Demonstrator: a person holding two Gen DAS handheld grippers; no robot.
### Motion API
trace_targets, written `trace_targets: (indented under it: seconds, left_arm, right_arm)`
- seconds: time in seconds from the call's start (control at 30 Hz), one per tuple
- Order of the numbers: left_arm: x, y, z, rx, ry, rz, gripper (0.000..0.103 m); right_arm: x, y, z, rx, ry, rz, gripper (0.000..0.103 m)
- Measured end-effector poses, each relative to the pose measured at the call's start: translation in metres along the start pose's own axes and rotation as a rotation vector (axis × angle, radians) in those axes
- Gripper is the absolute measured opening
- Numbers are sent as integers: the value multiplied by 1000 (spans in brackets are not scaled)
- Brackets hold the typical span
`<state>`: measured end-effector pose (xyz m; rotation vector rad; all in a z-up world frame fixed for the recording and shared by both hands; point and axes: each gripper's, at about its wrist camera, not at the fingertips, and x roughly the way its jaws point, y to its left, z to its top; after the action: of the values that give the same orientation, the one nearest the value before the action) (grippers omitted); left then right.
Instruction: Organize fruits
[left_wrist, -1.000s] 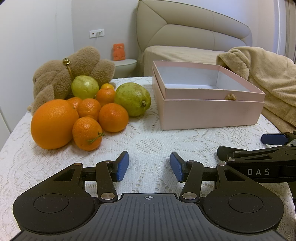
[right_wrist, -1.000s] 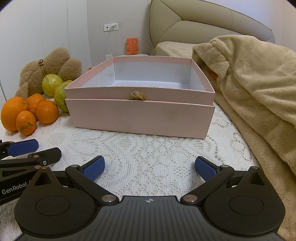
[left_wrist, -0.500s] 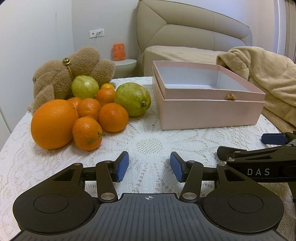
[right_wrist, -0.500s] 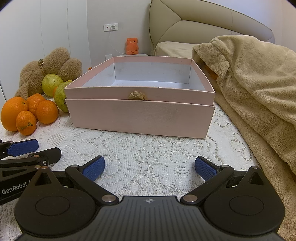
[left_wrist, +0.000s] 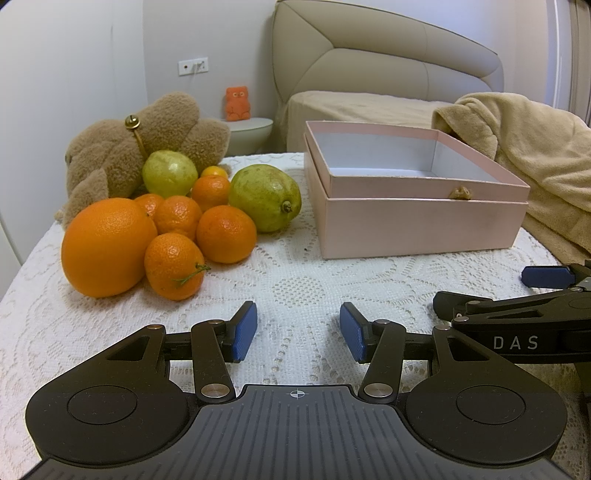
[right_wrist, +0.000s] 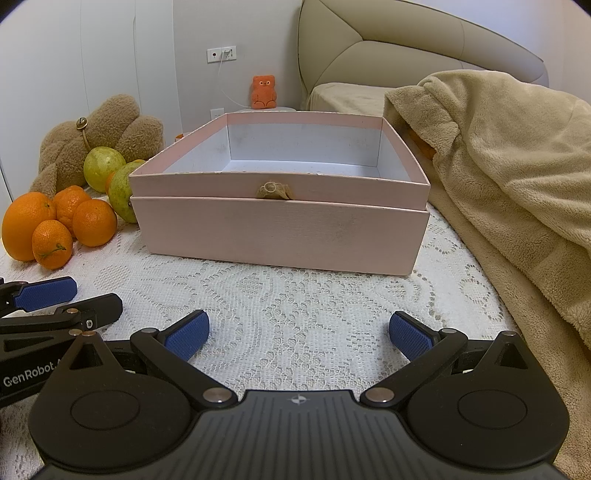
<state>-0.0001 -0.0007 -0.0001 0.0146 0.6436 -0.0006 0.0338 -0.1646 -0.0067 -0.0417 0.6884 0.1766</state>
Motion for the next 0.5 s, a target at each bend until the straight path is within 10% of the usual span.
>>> trace_targets:
  seconds: [0.5]
  left_arm:
    - [0, 2, 1, 1, 0, 1, 56]
  right_arm:
    - [1, -2, 1, -4, 1, 8, 103]
